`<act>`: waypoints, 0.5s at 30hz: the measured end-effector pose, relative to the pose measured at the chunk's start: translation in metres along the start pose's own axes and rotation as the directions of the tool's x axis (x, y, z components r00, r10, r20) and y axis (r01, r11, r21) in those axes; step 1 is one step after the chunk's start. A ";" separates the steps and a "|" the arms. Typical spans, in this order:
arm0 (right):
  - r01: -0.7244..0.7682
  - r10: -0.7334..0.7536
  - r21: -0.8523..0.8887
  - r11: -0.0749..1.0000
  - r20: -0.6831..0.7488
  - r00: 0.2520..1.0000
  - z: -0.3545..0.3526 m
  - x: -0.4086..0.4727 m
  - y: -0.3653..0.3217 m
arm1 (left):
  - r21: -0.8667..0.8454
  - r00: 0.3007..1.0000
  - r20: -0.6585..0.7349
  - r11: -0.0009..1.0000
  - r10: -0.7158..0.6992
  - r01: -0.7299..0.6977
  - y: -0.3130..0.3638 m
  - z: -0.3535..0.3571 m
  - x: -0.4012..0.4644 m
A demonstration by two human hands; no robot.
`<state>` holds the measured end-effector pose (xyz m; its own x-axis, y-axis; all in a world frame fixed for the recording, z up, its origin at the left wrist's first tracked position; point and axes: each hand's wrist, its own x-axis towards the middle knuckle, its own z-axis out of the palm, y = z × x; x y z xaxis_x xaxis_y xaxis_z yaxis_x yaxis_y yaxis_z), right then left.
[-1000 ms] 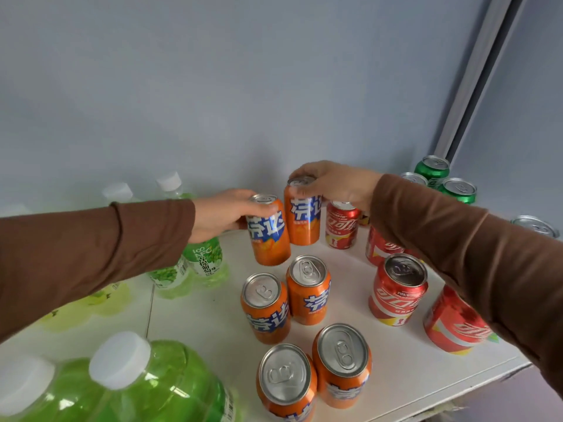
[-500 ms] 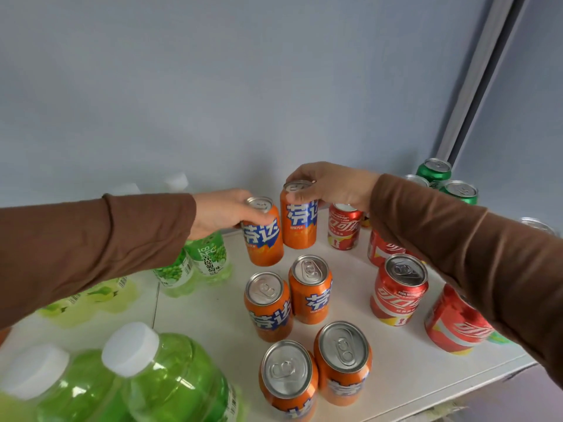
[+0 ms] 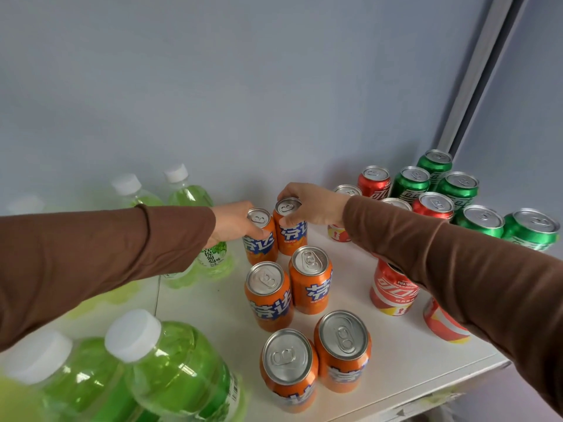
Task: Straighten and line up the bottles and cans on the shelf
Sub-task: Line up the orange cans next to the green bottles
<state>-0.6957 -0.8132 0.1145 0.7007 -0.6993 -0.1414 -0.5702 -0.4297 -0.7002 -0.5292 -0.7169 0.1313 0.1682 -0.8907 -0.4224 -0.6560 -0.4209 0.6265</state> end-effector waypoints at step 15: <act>0.040 -0.080 -0.228 0.973 -0.172 0.982 -0.024 -0.061 -0.024 | 0.423 0.987 -0.038 0.897 0.156 -0.126 0.032 -0.025 -0.036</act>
<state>-0.7347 -0.7738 0.1568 0.6601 -0.7502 0.0377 -0.6246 -0.5761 -0.5272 -0.5378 -0.7023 0.1834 0.0914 -0.9512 -0.2947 -0.9212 -0.1932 0.3377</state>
